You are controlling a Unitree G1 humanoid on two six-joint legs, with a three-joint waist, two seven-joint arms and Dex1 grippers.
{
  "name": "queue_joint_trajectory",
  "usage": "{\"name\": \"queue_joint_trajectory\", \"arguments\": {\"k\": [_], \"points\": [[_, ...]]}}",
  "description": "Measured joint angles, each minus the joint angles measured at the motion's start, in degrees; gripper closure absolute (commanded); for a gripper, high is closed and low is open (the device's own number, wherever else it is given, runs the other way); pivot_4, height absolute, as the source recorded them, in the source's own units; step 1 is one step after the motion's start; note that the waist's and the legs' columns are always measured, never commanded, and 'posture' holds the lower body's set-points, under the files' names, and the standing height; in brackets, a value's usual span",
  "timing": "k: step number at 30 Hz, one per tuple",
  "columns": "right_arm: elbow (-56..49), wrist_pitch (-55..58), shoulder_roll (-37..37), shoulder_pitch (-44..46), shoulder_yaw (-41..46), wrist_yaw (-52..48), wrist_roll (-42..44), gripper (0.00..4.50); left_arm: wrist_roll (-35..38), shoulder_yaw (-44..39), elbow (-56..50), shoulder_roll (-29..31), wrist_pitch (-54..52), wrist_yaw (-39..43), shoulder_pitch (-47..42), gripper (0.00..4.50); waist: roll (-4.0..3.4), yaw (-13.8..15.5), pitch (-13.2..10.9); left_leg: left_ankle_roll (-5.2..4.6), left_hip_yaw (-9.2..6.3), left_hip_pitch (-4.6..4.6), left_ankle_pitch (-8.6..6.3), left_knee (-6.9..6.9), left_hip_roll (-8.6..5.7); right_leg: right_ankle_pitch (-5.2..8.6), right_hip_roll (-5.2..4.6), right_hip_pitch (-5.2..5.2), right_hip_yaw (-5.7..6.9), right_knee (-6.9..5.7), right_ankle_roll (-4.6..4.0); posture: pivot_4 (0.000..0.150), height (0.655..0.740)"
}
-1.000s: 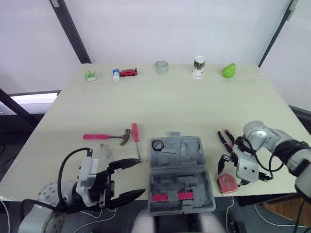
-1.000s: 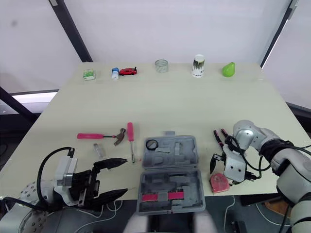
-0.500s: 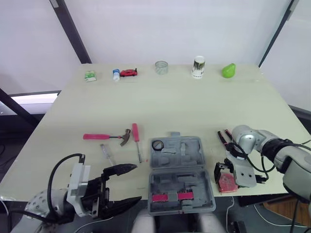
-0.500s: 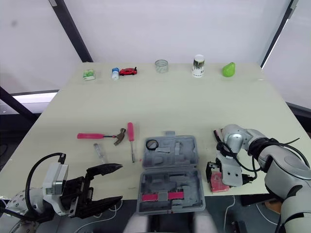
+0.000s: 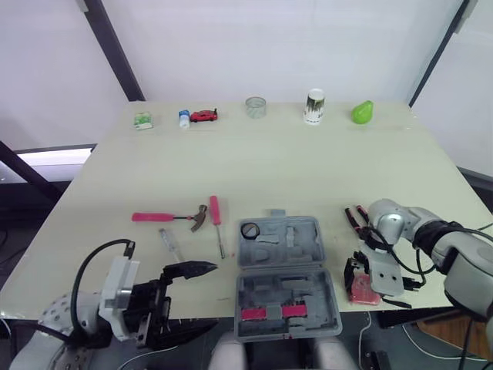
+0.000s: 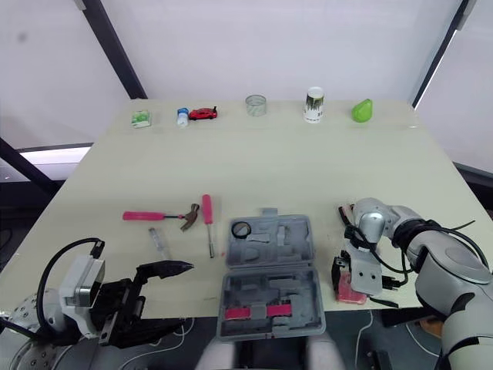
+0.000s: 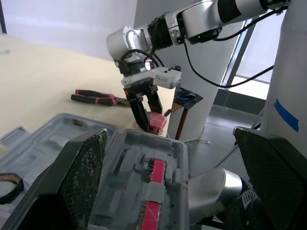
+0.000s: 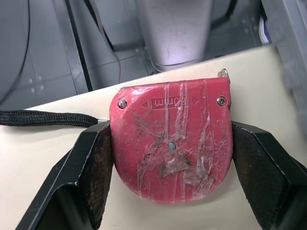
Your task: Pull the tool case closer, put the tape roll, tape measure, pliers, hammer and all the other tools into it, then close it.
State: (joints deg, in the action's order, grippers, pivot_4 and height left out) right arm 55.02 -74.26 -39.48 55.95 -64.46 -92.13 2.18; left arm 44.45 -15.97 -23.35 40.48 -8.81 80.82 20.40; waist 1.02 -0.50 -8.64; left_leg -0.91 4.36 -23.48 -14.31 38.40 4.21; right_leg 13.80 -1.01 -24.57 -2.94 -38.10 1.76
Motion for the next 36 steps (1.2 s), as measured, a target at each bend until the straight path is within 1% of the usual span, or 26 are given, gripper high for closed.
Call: {"name": "queue_joint_trajectory", "arguments": {"k": [1,4,6,7,9,10,12,13,15,18,20,23,25,29,32,34,36], "points": [[-2.26,4.67,-3.76,-1.25,1.22,-0.03,2.64,1.42,-0.51,0.9,0.46,-0.58,0.19,-0.02,-0.05,0.0,-0.02,0.07,-0.01,0.0,0.04,-0.01,0.0,0.0,0.0,0.0,-0.02,0.0,-0.02,0.02,0.0,0.15,0.74],[-3.8,9.68,-6.54,-3.02,4.84,-0.09,4.1,1.42,-0.92,1.86,0.63,-1.31,0.33,-0.19,-0.56,0.0,-0.02,-0.18,-0.01,0.0,0.03,0.01,0.0,0.0,0.01,0.0,0.04,-0.01,-0.04,0.02,0.0,0.15,0.74],[-8.38,19.31,-9.12,-6.72,10.15,1.52,6.01,1.42,-1.48,2.61,0.64,-2.3,0.51,-0.74,-1.35,0.0,-0.02,-0.18,-0.01,0.0,-0.01,0.01,0.0,-0.01,0.02,0.0,0.05,-0.01,-0.04,-0.03,-0.01,0.15,0.74],[-11.75,26.53,-11.08,-8.85,13.36,3.88,6.18,1.42,-1.63,3.17,0.85,-2.58,0.52,-0.99,-1.56,0.0,-0.05,-0.17,-0.03,0.0,0.01,0.0,0.0,-0.02,0.02,0.0,0.04,-0.02,-0.05,-0.03,0.0,0.15,0.74],[-21.79,45.85,-16.27,-13.31,20.89,10.73,6.96,1.42,-1.92,3.59,1.74,-2.94,0.61,-1.25,-2.01,0.0,-0.07,-0.19,-0.02,0.0,0.06,-0.04,0.0,-0.01,0.01,0.0,0.02,-0.09,-0.08,-0.05,0.0,0.15,0.74],[-24.68,50.78,-17.49,-14.26,22.71,12.55,7.33,1.42,-1.99,3.6,1.79,-3.12,0.64,-1.31,-2.12,0.0,-0.07,-0.2,-0.02,0.0,0.04,-0.06,0.0,-0.01,0.01,0.0,0.02,-0.11,-0.08,-0.04,0.0,0.15,0.74],[-38.53,71.34,-21.66,-20.39,29.77,20.28,8.49,1.42,-2.34,4.29,2.22,-3.7,0.75,-1.67,-2.76,0.0,-0.05,-0.06,0.01,0.0,0.0,-0.1,-0.01,-0.02,0.01,0.0,0.02,-0.13,-0.04,-0.03,0.0,0.15,0.74],[-40.71,74.83,-21.94,-21.25,30.65,21.68,8.69,1.42,-2.44,4.31,2.3,-3.84,0.76,-1.76,-2.75,0.0,-0.05,-0.08,0.01,0.0,-0.03,-0.12,-0.01,-0.01,0.01,0.0,0.02,-0.14,-0.02,-0.03,0.0,0.15,0.74],[-53.53,91.37,-22.57,-28.28,36.36,29.07,9.78,1.42,-2.67,4.78,2.78,-4.04,0.77,-2.09,-3.68,0.0,-0.03,-0.04,0.02,0.0,-0.1,-0.18,-0.01,-0.01,0.01,0.01,0.06,-0.16,0.03,0.0,0.02,0.15,0.74],[-62.35,102.5,-21.91,-33.25,39.31,34.1,10.62,1.42,-2.69,4.94,2.95,-4.04,0.78,-2.3,-4.28,0.0,-0.03,-0.1,0.02,0.0,-0.07,-0.22,-0.01,0.0,0.0,0.0,0.06,-0.19,-0.01,0.01,0.04,0.15,0.74],[-69.48,110.74,-21.06,-38.0,43.59,38.48,11.8,1.42,-2.69,5.17,3.56,-4.0,0.74,-2.33,-4.76,0.0,-0.01,-0.1,0.02,-0.01,-0.09,-0.23,-0.01,0.0,-0.01,0.0,0.06,-0.18,0.0,0.03,0.05,0.15,0.74],[-73.93,115.33,-18.84,-41.9,46.73,42.21,12.28,1.42,-2.7,5.26,4.02,-3.95,0.67,-2.35,-5.37,0.0,0.07,-0.09,0.07,-0.01,-0.15,-0.24,-0.01,0.01,-0.01,0.0,0.08,-0.17,0.03,0.04,0.06,0.15,0.74],[-76.16,117.3,-17.41,-43.86,47.11,44.33,11.89,1.42,-2.7,5.28,4.21,-3.92,0.63,-2.42,-6.08,0.0,0.07,-0.13,0.06,-0.01,-0.13,-0.24,-0.01,0.01,-0.01,0.0,0.08,-0.17,0.01,0.04,0.06,0.15,0.74],[-76.42,115.33,-17.44,-44.0,47.02,44.87,8.91,1.42,-2.7,5.29,4.21,-3.89,0.53,-2.59,-6.23,0.0,0.08,-0.22,0.06,-0.01,-0.13,-0.24,-0.01,0.01,-0.01,0.01,0.09,-0.17,0.01,0.05,0.07,0.15,0.74],[-75.71,109.9,-17.66,-42.59,45.52,42.34,5.84,1.42,-2.69,5.32,4.23,-3.88,0.38,-2.63,-6.58,0.0,0.08,-0.28,0.06,-0.01,-0.15,-0.24,-0.01,0.0,-0.01,0.01,0.11,-0.17,0.02,0.05,0.07,0.15,0.74],[-74.59,108.28,-17.8,-40.56,43.92,40.23,4.37,1.42,-2.69,5.3,4.27,-3.8,0.28,-2.68,-6.76,0.0,0.08,-0.31,0.06,-0.01,-0.13,-0.23,-0.01,0.0,-0.01,0.01,0.11,-0.17,0.01,0.05,0.07,0.15,0.74],[-74.56,109.19,-18.07,-35.74,41.21,36.67,2.48,1.42,-2.69,5.19,4.38,-3.6,0.16,-2.86,-6.76,0.0,0.07,-0.37,0.05,-0.01,-0.13,-0.23,-0.01,0.0,0.0,0.01,0.11,-0.18,0.0,0.05,0.06,0.15,0.74]]}}
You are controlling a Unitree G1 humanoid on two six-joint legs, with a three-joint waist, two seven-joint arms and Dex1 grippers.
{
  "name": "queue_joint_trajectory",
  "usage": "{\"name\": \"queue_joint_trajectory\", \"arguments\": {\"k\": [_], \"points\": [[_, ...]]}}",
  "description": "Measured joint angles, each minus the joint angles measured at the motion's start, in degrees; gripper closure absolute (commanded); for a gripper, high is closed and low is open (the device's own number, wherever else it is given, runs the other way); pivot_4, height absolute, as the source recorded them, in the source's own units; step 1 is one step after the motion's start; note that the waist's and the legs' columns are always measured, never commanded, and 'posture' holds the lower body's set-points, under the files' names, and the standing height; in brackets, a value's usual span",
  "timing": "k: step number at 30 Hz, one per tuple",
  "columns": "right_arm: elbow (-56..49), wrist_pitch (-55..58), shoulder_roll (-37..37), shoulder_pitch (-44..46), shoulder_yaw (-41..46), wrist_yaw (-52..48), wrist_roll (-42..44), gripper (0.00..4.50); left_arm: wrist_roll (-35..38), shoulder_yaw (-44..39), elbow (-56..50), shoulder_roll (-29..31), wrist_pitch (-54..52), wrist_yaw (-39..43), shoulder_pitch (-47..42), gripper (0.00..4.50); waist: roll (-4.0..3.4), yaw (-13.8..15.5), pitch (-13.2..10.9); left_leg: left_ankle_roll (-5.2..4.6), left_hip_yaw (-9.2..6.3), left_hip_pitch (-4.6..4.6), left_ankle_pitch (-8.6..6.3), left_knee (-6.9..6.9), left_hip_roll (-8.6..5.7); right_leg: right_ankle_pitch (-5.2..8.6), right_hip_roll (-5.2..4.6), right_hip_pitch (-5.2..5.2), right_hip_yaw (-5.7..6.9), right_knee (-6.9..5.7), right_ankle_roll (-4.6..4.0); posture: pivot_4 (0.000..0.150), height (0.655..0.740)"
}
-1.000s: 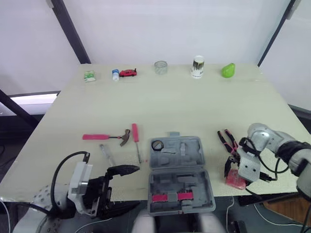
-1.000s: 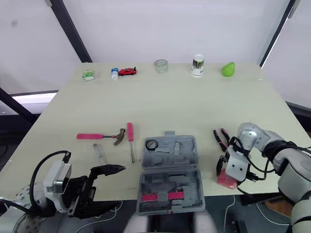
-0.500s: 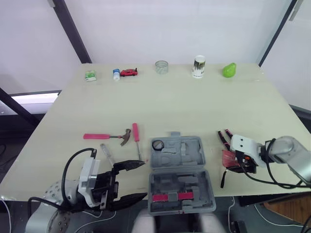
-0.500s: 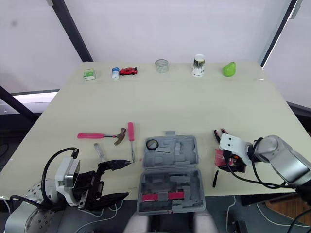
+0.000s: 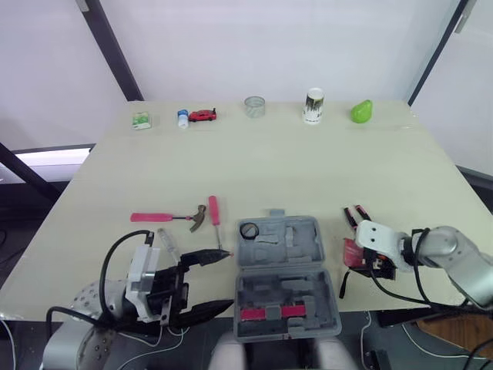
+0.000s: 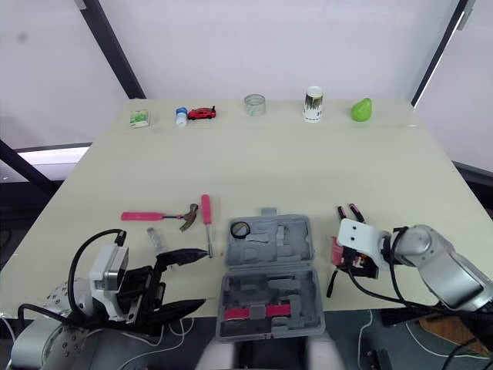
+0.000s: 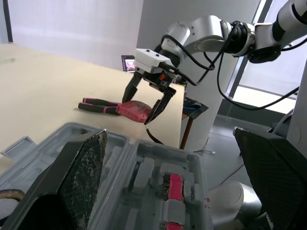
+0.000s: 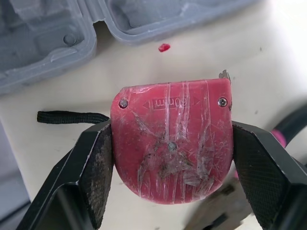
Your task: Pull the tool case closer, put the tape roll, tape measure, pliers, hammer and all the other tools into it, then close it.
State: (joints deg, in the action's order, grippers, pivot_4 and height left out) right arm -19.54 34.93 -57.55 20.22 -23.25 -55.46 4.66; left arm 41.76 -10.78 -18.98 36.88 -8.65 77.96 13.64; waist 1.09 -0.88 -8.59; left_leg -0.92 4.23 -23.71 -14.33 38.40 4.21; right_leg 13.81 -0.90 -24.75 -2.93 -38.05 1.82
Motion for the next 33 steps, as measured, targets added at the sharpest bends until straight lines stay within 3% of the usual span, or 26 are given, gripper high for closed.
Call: {"name": "queue_joint_trajectory", "arguments": {"k": [5,8,12,21,33], "points": [[-4.2,12.14,-0.58,15.66,-7.95,-7.81,-4.71,1.42,0.05,-0.97,-0.06,0.44,-0.15,-0.68,0.8,0.0,-0.04,-0.12,-0.03,0.0,0.0,-0.02,0.0,-0.03,0.02,0.0,0.0,-0.08,0.01,-0.01,-0.03,0.15,0.74],[-5.09,22.13,3.17,29.6,-13.37,-13.44,-4.95,1.42,0.36,-2.91,-0.37,0.66,-0.19,-1.45,2.65,0.0,-0.04,-0.16,-0.03,0.0,-0.02,-0.02,0.0,-0.06,0.03,0.01,-0.01,-0.1,0.06,0.0,-0.04,0.15,0.74],[-1.09,26.94,12.21,41.69,-20.91,-15.76,-5.84,1.42,1.58,-6.41,-0.77,0.45,-0.55,-3.45,4.5,0.0,-0.04,-0.11,-0.03,0.0,-0.01,-0.08,0.0,-0.09,0.05,0.01,-0.05,-0.16,0.13,-0.02,-0.06,0.15,0.74],[10.15,25.99,18.38,43.67,-29.88,-14.44,-8.85,1.42,2.63,-11.15,-0.75,0.38,-0.69,-4.48,7.03,0.0,-0.01,0.02,-0.02,0.01,0.05,-0.14,0.0,-0.05,-0.02,0.0,-0.16,-0.15,0.17,0.04,-0.04,0.15,0.74],[23.52,18.51,24.5,41.01,-32.25,-12.59,-13.83,1.42,3.86,-12.94,-0.78,-0.11,-1.14,-5.27,7.97,0.0,-0.02,-0.14,-0.02,0.01,0.01,-0.12,0.0,-0.08,0.02,0.0,-0.08,-0.16,0.19,0.0,-0.05,0.15,0.74]]}}
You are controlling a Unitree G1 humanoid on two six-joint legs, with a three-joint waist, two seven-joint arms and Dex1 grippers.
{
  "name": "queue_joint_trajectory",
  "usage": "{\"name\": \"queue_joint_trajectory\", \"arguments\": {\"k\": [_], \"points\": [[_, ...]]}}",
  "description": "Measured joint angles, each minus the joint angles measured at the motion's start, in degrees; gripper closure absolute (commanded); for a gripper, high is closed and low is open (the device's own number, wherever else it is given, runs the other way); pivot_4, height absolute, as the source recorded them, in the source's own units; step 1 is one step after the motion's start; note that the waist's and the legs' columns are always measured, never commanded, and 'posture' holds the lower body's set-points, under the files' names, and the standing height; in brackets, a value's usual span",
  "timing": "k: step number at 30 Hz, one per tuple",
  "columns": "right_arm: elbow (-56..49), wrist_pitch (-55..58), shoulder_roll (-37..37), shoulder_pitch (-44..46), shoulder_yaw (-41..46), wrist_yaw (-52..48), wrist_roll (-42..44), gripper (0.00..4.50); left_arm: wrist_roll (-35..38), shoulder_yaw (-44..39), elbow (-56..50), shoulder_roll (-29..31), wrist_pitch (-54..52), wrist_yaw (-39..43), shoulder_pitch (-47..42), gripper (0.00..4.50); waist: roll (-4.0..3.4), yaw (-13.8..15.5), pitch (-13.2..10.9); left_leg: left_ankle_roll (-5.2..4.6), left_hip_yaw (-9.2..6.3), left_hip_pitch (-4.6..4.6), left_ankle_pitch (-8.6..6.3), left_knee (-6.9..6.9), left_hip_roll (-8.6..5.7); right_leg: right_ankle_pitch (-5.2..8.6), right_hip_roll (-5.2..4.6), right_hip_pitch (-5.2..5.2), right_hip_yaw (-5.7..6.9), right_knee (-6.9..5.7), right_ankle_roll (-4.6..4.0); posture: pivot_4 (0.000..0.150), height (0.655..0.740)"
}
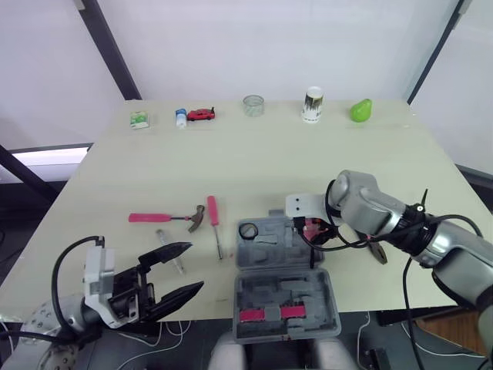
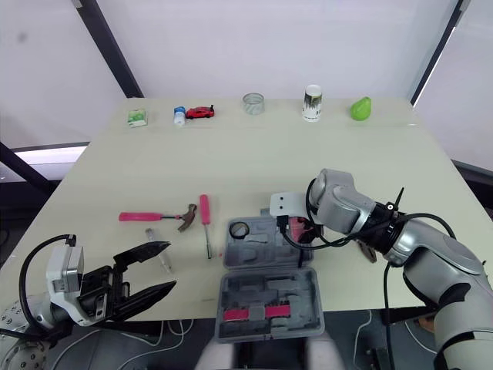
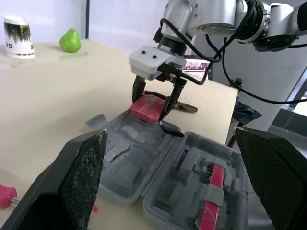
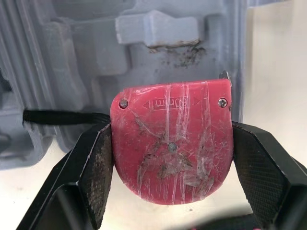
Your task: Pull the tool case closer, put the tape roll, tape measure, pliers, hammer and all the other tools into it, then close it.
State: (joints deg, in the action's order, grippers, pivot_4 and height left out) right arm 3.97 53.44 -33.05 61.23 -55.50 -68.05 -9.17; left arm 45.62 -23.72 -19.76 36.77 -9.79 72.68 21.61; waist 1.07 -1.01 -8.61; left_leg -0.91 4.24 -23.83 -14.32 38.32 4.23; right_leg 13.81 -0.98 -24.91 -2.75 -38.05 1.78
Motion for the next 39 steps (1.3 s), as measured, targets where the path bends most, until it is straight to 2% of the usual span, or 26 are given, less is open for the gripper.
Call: {"name": "queue_joint_trajectory", "arguments": {"k": [15,17,19,24,28,32,36,37,39], "points": [[8.47,-3.67,6.63,-1.79,0.24,1.73,-3.11,1.42,0.64,-0.73,-3.93,0.05,-1.23,-1.89,1.79,0.0,0.0,0.03,0.0,0.0,0.01,-0.01,0.0,0.0,0.0,0.0,0.0,0.01,0.0,0.0,0.0,0.15,0.74],[9.23,-3.95,7.05,-1.8,0.5,1.99,-3.27,0.39,0.65,-0.75,-4.17,0.05,-1.4,-2.06,1.85,0.0,0.0,0.03,0.0,0.0,0.01,0.0,0.0,0.0,0.0,0.0,0.0,0.01,0.0,0.0,0.0,0.15,0.74],[9.49,-4.19,7.3,-2.12,1.2,2.0,-3.3,0.04,0.65,-0.74,-4.46,0.05,-1.74,-2.54,1.75,0.0,0.0,0.03,0.0,0.0,0.0,0.0,0.0,0.0,0.0,0.0,0.0,0.01,0.0,0.0,0.0,0.15,0.74],[6.31,-3.96,5.42,-3.98,4.17,2.67,-3.75,0.04,0.64,-0.68,-4.49,0.05,-2.18,-3.0,1.6,0.0,0.0,0.17,0.0,0.0,0.0,-0.02,0.0,0.0,-0.01,0.0,-0.01,0.01,0.0,0.02,0.0,0.15,0.74],[-0.49,-2.04,2.5,-6.28,10.83,2.32,-1.71,0.04,0.65,-0.59,-4.52,0.08,-2.25,-3.04,1.37,0.0,0.01,0.17,0.01,0.0,0.0,0.0,0.0,0.0,-0.01,0.0,-0.01,0.02,0.0,0.03,0.01,0.15,0.74],[-7.02,-7.15,-0.02,-15.94,22.85,3.77,4.45,0.04,0.67,-0.47,-4.52,0.09,-2.35,-3.14,0.88,0.0,0.06,0.27,0.03,0.01,-0.07,0.0,0.0,-0.01,-0.01,0.0,-0.01,0.1,0.06,0.1,0.01,0.15,0.74],[-5.84,-18.32,3.96,-27.27,35.98,6.35,13.58,0.04,0.69,-0.44,-4.52,0.09,-2.39,-3.15,-0.28,0.0,0.08,0.2,0.04,0.0,-0.12,0.03,0.0,0.0,-0.01,-0.01,0.04,0.15,0.05,0.07,0.04,0.15,0.74],[-5.06,-19.95,4.21,-28.41,36.98,6.66,14.47,0.04,0.69,-0.44,-4.52,0.11,-2.4,-3.14,-0.34,0.0,0.07,0.15,0.03,0.0,-0.09,0.04,0.0,0.0,-0.01,-0.02,0.04,0.15,0.02,0.07,0.05,0.15,0.74],[-2.45,-23.16,5.2,-30.82,39.81,8.32,15.75,0.95,0.68,-0.45,-4.41,0.13,-2.41,-2.98,-0.62,0.0,0.08,0.12,0.03,0.0,-0.08,0.05,0.0,0.0,-0.01,-0.01,0.04,0.16,0.01,0.08,0.03,0.15,0.74]]}}
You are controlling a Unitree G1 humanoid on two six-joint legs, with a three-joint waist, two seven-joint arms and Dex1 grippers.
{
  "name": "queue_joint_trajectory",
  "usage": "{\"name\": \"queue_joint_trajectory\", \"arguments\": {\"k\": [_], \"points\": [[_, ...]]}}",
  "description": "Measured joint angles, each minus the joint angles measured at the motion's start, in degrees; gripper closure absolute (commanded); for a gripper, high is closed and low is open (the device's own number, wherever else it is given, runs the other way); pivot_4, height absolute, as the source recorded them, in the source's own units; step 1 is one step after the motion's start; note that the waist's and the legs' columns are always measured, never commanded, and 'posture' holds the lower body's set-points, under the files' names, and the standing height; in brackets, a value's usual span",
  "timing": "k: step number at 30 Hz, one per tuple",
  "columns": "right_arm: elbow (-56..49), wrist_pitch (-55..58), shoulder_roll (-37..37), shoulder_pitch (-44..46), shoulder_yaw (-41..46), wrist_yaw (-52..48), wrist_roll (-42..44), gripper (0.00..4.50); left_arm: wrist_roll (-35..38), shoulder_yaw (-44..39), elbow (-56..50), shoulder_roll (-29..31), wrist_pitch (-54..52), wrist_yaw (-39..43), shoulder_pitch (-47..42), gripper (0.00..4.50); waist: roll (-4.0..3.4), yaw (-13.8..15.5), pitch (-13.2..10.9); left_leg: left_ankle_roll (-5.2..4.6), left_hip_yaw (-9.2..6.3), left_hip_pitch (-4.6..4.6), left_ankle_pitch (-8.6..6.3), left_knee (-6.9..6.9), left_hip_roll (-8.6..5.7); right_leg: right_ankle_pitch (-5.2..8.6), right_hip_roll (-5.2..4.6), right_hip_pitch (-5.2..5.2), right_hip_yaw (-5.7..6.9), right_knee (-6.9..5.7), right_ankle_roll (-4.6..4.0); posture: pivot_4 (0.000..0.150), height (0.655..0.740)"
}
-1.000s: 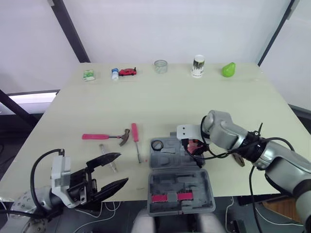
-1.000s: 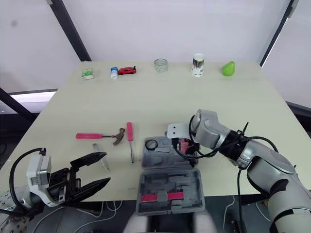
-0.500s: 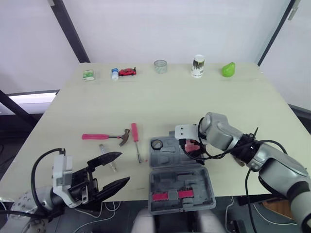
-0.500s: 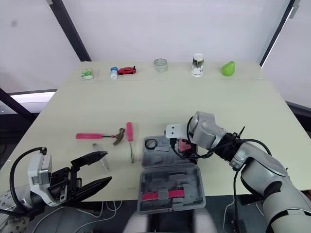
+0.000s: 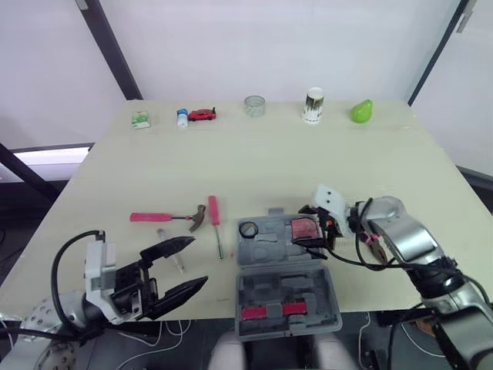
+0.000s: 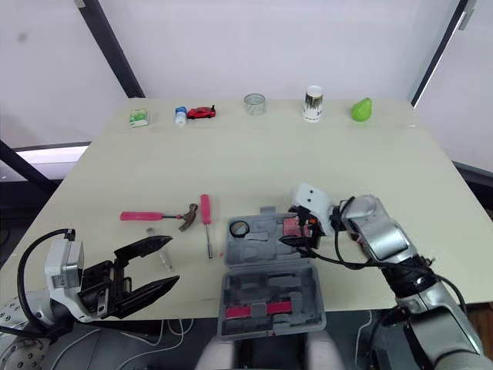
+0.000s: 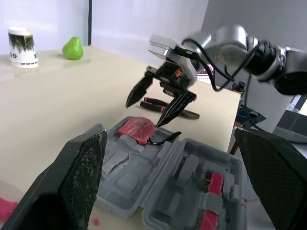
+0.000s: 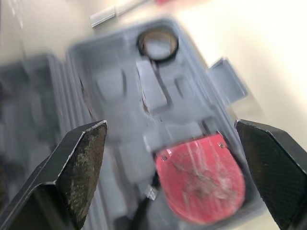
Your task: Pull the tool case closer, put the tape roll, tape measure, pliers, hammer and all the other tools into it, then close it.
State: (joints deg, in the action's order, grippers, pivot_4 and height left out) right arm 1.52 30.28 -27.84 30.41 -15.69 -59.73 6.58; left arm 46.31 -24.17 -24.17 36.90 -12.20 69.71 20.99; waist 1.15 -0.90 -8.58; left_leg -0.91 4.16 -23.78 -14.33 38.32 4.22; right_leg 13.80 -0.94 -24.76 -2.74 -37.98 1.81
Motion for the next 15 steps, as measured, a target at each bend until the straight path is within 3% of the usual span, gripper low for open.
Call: {"name": "queue_joint_trajectory", "arguments": {"k": [5,15], "points": [[3.87,-6.42,2.62,-1.9,2.11,3.04,0.8,3.54,0.0,0.0,0.1,0.01,0.0,0.51,-0.4,0.0,0.0,-0.1,0.0,0.0,-0.01,0.01,0.0,-0.01,0.01,-0.01,0.04,-0.01,-0.02,-0.02,0.01,0.15,0.74],[4.73,-12.16,3.25,-5.39,3.09,4.06,1.64,3.54,-0.01,0.0,0.63,0.01,0.0,1.2,-0.49,0.0,0.0,0.06,0.0,0.0,0.01,0.02,0.0,0.0,0.01,0.0,0.03,0.0,-0.06,-0.02,0.0,0.15,0.74]]}}
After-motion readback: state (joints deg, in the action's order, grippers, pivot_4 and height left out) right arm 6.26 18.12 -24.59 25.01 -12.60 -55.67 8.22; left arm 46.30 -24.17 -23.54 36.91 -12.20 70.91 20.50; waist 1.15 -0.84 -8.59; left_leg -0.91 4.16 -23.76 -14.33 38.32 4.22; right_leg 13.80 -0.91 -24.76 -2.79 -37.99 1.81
